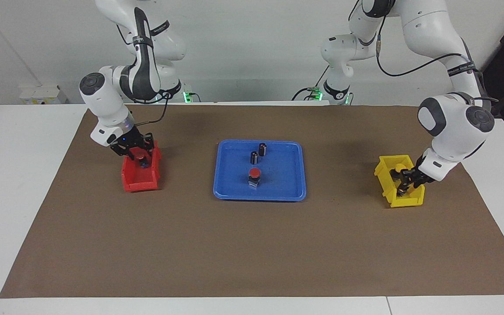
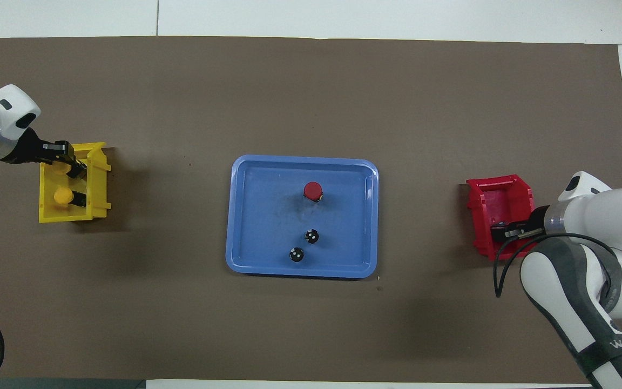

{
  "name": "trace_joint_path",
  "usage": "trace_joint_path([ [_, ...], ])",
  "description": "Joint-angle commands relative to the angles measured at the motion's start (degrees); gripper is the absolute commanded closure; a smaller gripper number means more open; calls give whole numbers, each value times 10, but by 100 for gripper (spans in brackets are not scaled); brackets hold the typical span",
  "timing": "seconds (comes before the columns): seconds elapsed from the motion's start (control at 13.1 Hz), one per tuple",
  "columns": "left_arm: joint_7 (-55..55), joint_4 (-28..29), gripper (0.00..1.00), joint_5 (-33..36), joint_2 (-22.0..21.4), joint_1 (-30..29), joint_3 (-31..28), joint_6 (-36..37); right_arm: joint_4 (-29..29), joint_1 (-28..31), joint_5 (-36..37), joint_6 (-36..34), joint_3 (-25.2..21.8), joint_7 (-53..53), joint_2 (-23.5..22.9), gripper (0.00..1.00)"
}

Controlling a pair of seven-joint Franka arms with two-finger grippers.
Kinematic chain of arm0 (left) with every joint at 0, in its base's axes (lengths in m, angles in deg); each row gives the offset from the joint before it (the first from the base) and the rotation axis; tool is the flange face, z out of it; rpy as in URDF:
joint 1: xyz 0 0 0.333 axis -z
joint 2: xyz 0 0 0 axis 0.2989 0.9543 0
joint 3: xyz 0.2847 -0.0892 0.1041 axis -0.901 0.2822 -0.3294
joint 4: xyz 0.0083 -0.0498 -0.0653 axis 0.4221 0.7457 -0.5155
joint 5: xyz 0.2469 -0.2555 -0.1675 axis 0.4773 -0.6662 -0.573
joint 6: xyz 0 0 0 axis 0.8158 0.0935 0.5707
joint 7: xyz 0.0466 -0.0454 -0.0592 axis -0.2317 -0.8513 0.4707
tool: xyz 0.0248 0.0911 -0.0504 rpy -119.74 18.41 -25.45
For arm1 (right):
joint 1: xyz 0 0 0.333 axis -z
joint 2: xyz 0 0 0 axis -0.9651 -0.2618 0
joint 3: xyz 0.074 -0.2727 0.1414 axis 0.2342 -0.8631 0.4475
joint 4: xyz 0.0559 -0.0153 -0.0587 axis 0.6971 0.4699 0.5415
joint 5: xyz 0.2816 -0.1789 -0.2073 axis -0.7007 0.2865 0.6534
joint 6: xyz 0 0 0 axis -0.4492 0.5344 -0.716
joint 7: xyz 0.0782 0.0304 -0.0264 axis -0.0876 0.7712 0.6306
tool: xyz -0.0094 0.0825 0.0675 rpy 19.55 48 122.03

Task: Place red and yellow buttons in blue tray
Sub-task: 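Carry the yellow button with the left gripper while the right gripper carries red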

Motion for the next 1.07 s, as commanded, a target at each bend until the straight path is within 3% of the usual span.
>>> trace_joint_path([
  [0.0,7,-99,98,-14,-5,3,-1,114,17,10,-11,10,3,-22,18,71],
  [0.15,63,-167,98,-12,14,45,3,188,-13,5,-11,-19,3,-18,11,80],
  [0.23,112,-187,99,-12,21,87,3,199,-69,3,-10,-79,3,-16,-7,80],
  [0.38,256,-187,99,-19,23,162,6,153,-217,-3,-8,-221,10,34,-56,80],
  [0.53,307,-168,99,-35,22,237,5,115,-325,-56,-6,-279,17,118,-99,80],
  [0.76,352,-167,99,-40,57,307,6,51,-374,-148,-6,-269,17,257,-123,80],
  [0.99,383,-163,99,-55,92,351,5,19,-385,-181,-7,-255,18,311,-128,80],
])
